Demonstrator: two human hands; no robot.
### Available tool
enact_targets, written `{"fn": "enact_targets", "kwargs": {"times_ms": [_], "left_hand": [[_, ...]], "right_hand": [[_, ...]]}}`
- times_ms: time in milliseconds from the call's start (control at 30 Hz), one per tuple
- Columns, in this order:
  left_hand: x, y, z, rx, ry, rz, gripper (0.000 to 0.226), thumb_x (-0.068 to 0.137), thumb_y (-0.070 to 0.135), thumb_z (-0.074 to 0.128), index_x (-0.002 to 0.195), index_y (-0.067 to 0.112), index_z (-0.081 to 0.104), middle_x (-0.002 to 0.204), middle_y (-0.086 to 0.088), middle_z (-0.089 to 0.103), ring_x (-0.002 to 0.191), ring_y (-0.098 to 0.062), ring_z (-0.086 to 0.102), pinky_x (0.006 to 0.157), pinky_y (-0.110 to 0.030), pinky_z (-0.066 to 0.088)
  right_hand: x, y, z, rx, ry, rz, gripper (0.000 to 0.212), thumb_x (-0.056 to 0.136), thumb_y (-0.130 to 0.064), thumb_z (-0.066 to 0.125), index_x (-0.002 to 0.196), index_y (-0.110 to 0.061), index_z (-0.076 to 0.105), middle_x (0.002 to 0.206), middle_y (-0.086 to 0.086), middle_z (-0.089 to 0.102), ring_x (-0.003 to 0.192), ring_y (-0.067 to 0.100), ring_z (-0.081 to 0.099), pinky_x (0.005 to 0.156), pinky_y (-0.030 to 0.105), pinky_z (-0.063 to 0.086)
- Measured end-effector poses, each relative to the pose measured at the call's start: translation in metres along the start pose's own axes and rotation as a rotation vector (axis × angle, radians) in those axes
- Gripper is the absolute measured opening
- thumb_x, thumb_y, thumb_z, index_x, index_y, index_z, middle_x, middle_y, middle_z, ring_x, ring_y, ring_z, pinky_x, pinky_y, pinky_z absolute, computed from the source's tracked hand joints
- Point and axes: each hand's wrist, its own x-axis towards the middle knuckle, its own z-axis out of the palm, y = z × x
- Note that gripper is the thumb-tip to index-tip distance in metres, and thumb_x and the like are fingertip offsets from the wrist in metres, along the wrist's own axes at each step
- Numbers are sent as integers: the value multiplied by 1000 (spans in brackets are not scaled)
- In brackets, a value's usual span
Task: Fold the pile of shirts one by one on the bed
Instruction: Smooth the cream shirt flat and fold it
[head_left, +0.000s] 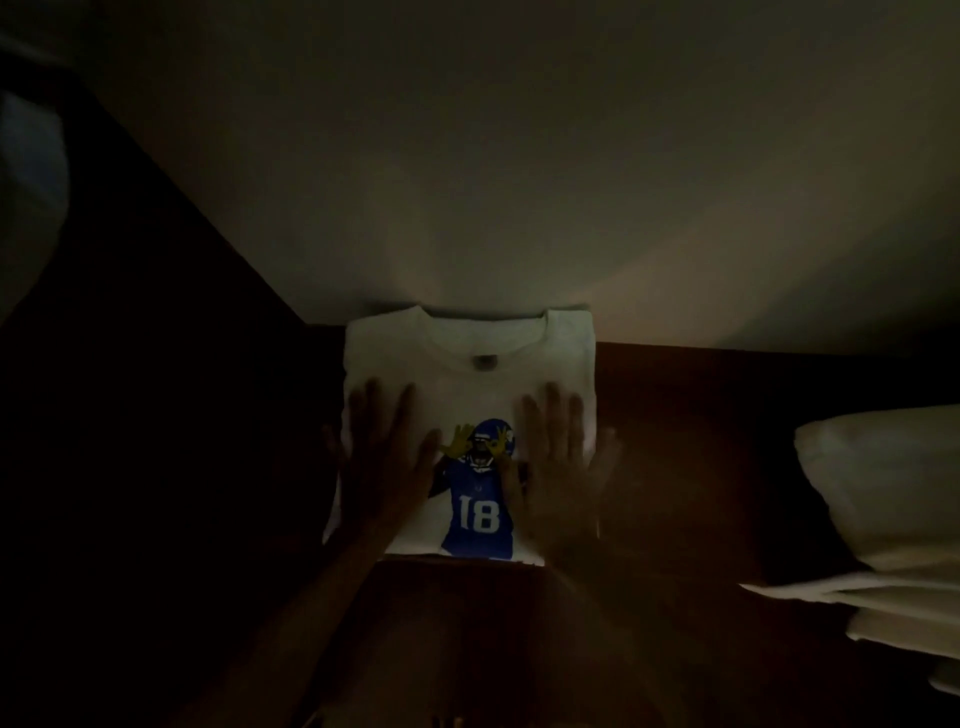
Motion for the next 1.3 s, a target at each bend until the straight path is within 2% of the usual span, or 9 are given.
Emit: {"fn": "enact_targets", "kwargs": {"times_ms": [100,300,400,500,600,800,1000,1167,1300], "left_hand": [[31,3,32,114,-42,123,73,91,72,11,156,42,0,167,-3,-8,152,-30,-9,116,-65,-6],[45,2,44,165,13,132,70,93,71,15,156,44,1,167,-2,-7,153,-30,-9,112,-53,-23],[47,9,21,213,-177,82,69,93,72,12,150,46,-17,163,2,-24,150,-27,-23,113,-55,-21],[49,22,-26,272,-449,56,68,100,63,21,154,41,-12,163,0,-24,150,-27,-21,118,-58,-12],[41,51,-100,188,-517,69,65,103,56,28,158,31,6,167,-3,-7,153,-26,-7,123,-50,-1],[1,147,-318,26,-333,246,63,96,52,55,150,25,37,165,-1,16,148,-23,23,119,-33,24],[-65,249,-555,32,-118,547,42,93,41,66,123,12,68,126,-9,67,118,-24,60,99,-29,45],[-160,341,-691,-27,22,763,30,93,37,65,112,15,74,114,-5,72,107,-22,65,90,-26,47],[-245,392,-743,-96,101,928,28,92,37,67,111,17,74,110,-5,73,104,-23,65,86,-24,46]], "right_hand": [[28,9,27,-63,-66,-6,66,102,-54,28,159,-27,9,166,3,-7,152,25,-11,114,70,0],[34,13,42,-53,-52,44,66,102,-56,29,158,-31,5,166,0,-13,151,21,-18,114,64,-15],[42,12,18,-40,-266,59,68,102,-58,23,157,-34,-9,161,-3,-29,146,20,-31,112,66,-18],[49,5,-33,-44,-553,76,71,102,-56,26,157,-28,-10,160,2,-29,147,23,-29,111,65,-16],[42,-9,-110,-47,-584,102,65,104,-43,34,159,-22,5,164,5,-17,150,26,-19,114,63,-10],[29,-51,-338,-9,-428,166,55,104,-29,40,156,-18,23,165,5,7,152,23,7,123,44,10],[-27,-103,-600,-97,-121,119,42,102,-26,45,143,-15,47,152,8,41,139,25,37,111,26,28],[-119,-124,-763,-186,83,141,40,98,-21,49,135,-10,58,141,12,55,130,28,49,102,26,38],[-216,-121,-844,-230,215,225,37,97,-18,50,130,-6,62,137,14,58,126,30,52,102,31,41]]}}
